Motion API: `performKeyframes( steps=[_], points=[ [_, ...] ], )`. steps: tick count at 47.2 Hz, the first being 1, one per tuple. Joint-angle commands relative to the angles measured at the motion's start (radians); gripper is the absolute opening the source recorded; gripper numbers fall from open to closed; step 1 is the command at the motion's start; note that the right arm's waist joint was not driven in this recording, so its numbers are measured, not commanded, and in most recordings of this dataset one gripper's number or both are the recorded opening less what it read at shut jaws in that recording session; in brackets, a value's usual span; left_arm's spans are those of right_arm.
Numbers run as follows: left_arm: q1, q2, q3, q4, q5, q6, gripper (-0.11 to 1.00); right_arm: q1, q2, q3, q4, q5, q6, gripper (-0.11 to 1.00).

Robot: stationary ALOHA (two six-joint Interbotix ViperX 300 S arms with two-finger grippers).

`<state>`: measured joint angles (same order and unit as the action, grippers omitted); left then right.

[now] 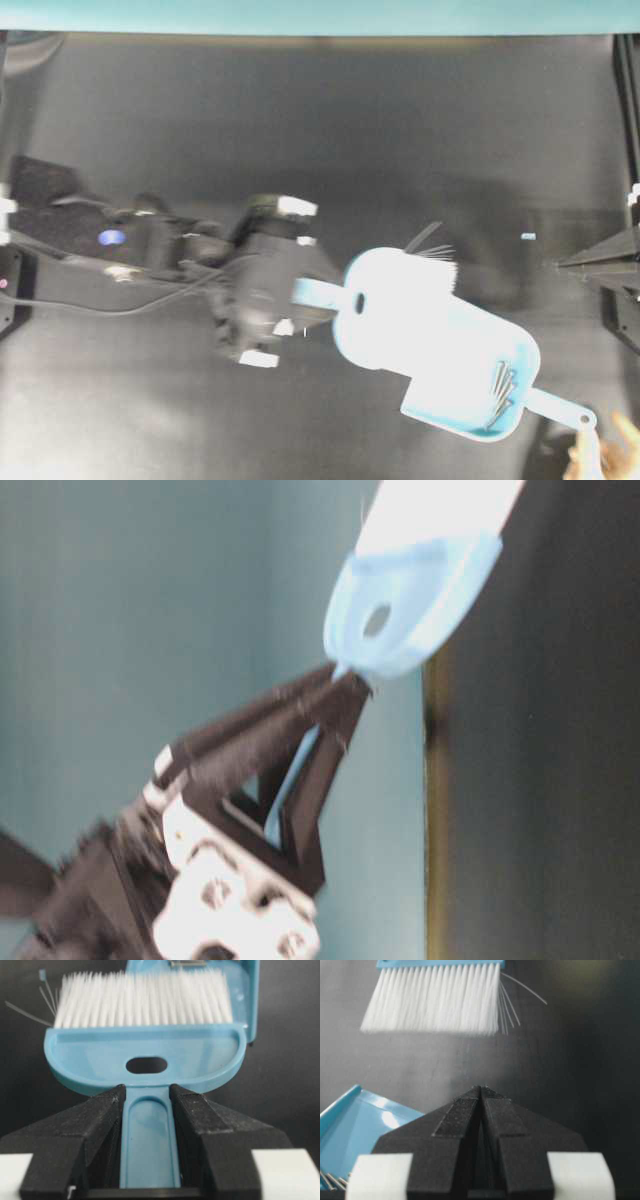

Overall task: Hold the dustpan with a person, while the left arm uses a hand brush to gather the screws into the dustpan.
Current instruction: 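Lift the brush and retract the left gripper away from the dustpan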

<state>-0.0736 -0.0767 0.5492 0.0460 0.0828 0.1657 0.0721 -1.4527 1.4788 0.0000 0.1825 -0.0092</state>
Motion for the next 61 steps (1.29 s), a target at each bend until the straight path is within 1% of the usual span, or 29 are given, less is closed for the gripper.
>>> performKeyframes(
  steps=[1, 7, 12, 19, 28, 35, 61],
  points=[
    [0.005, -0.037, 0.072, 0.002, -0.041, -0.020, 0.30, 0.000, 0.005, -0.005, 0.000, -0.005, -0.006, 0.00],
    [0.020, -0.043, 0.126, 0.002, -0.044, -0.029, 0.31, 0.000, 0.003, -0.005, 0.000, -0.005, -0.006, 0.00],
    [0.031, -0.044, 0.141, 0.002, -0.041, -0.029, 0.31, 0.000, 0.003, -0.005, 0.000, -0.005, -0.006, 0.00],
    [0.066, -0.046, 0.181, 0.002, -0.046, -0.031, 0.30, 0.000, 0.003, -0.005, 0.000, -0.005, -0.006, 0.00],
    [0.084, -0.046, 0.227, 0.002, -0.117, -0.031, 0.30, 0.000, 0.003, -0.005, 0.000, -0.005, -0.006, 0.00],
    [0.080, -0.054, 0.239, 0.002, -0.153, -0.032, 0.30, 0.000, 0.003, -0.005, 0.000, -0.005, -0.006, 0.00],
    [0.081, -0.048, 0.261, 0.002, -0.152, -0.037, 0.31, 0.000, 0.003, -0.005, 0.000, -0.005, -0.006, 0.00]
  ],
)
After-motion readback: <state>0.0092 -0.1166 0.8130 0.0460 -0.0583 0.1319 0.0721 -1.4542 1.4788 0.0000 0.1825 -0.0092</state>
